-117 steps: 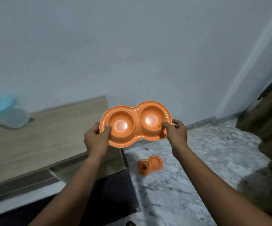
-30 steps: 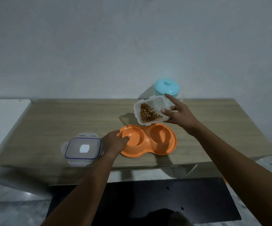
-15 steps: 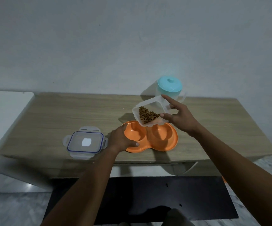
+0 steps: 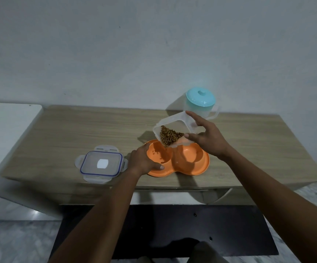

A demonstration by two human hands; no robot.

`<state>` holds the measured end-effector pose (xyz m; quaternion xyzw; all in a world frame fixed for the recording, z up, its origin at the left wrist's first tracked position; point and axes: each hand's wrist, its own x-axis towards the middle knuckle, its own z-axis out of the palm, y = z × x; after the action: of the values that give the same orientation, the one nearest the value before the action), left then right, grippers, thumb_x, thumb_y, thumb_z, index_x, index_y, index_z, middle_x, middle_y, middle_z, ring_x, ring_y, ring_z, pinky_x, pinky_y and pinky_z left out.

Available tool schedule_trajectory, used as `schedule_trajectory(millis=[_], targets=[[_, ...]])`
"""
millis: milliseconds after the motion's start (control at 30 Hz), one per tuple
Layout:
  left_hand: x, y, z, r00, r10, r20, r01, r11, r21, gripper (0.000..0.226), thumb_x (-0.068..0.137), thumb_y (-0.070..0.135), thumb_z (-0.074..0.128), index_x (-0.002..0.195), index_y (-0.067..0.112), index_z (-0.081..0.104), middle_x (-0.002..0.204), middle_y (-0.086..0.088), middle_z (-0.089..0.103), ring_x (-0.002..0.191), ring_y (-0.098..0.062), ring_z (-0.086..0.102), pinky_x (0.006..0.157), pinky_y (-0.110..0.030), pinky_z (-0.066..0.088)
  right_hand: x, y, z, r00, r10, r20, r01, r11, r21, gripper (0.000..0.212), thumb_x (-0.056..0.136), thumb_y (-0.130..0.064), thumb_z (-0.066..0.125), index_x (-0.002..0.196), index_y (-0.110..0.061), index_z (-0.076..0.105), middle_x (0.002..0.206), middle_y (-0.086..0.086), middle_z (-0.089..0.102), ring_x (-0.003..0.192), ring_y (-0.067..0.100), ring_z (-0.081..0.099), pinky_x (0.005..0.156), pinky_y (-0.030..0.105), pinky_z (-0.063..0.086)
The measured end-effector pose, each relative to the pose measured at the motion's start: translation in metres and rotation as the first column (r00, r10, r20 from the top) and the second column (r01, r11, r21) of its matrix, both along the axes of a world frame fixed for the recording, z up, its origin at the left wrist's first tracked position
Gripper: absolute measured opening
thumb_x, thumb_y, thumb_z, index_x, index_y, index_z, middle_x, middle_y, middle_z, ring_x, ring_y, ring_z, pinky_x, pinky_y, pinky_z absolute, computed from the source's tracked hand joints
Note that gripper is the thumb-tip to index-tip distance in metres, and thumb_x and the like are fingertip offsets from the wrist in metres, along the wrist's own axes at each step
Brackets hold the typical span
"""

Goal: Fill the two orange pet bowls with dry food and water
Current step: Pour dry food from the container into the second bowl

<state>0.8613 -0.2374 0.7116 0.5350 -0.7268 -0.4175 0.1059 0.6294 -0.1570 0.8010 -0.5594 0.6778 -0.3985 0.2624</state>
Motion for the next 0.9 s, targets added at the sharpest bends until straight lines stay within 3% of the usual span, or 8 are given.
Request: schedule_trajectory(millis=[100,267,467,600,700,833,900], targets=[[-0.001,-0.001,-0.002,1.0,0.005,-0.017,-0.005,1.0,0.02,0.123,0.021,0.065,0.079,0.137,0.039,0.049,0.117,0.004,0.068,0.11,-0.022,0.06,0.09,-0.039,0.052,-0.001,0.001,0.0,1.0,-0.008,-0.009,0.008,1.0,0.0,0.076,0.087,-0.021,0.08,0.149,-0.048,0.044,0.15,-0.004,0.049,0.121,0.022,0.059,0.091,0.039,0.06],[-0.002,-0.006,-0.013,1.0,-0.005,-0.008,0.005,1.0,0.01,0.123,0.02,0.069,0.08,0.136,0.041,0.048,0.119,0.005,0.067,0.113,-0.022,0.059,0.091,-0.044,0.053,0.0,0.001,-0.002,1.0,-0.013,0.006,0.013,1.0,-0.015,0.076,0.087,-0.023,0.08,0.149,-0.048,0.044,0.152,-0.001,0.05,0.116,-0.002,0.058,0.091,0.041,0.06],[-0.002,-0.006,-0.014,1.0,0.007,-0.016,-0.007,1.0,0.021,0.123,0.021,0.067,0.082,0.136,0.041,0.048,0.118,0.005,0.067,0.112,-0.021,0.059,0.092,-0.043,0.053,0.002,0.0,-0.004,1.0,-0.009,0.009,0.009,1.0,-0.016,0.075,0.087,-0.022,0.08,0.15,-0.045,0.045,0.148,-0.009,0.05,0.129,0.022,0.054,0.093,0.04,0.059],[-0.002,-0.004,-0.007,0.999,-0.009,-0.031,0.01,1.0,0.008,0.121,0.022,0.066,0.08,0.136,0.037,0.051,0.118,0.005,0.068,0.111,-0.021,0.061,0.092,-0.041,0.053,0.005,0.0,-0.002,0.999,-0.015,0.029,0.015,1.0,0.006,0.074,0.088,-0.023,0.079,0.149,-0.047,0.043,0.136,-0.01,0.048,0.122,0.032,0.06,0.094,0.037,0.056],[-0.002,-0.002,-0.003,1.0,-0.015,-0.023,0.015,1.0,0.005,0.122,0.023,0.065,0.079,0.138,0.036,0.049,0.12,0.005,0.068,0.111,-0.021,0.061,0.091,-0.039,0.053,0.006,0.001,0.0,0.999,-0.025,0.038,0.024,0.999,0.022,0.074,0.088,-0.023,0.079,0.147,-0.05,0.043,0.135,-0.01,0.049,0.122,0.036,0.061,0.096,0.042,0.057],[-0.001,-0.002,-0.004,1.0,-0.004,-0.013,0.004,1.0,0.012,0.125,0.022,0.067,0.08,0.139,0.037,0.048,0.121,0.005,0.067,0.111,-0.02,0.061,0.092,-0.041,0.053,0.007,0.001,0.001,0.997,-0.027,0.067,0.024,0.999,0.04,0.074,0.088,-0.025,0.078,0.138,-0.064,0.041,0.122,-0.023,0.05,0.123,0.036,0.061,0.099,0.05,0.056],[-0.001,-0.001,-0.003,1.0,-0.004,-0.008,0.004,1.0,0.012,0.125,0.022,0.067,0.079,0.139,0.037,0.048,0.121,0.004,0.067,0.112,-0.021,0.061,0.092,-0.042,0.053,0.006,0.0,-0.001,0.996,-0.038,0.084,0.033,0.998,0.057,0.072,0.086,-0.031,0.079,0.133,-0.07,0.04,0.124,-0.016,0.052,0.125,0.034,0.059,0.099,0.053,0.056]])
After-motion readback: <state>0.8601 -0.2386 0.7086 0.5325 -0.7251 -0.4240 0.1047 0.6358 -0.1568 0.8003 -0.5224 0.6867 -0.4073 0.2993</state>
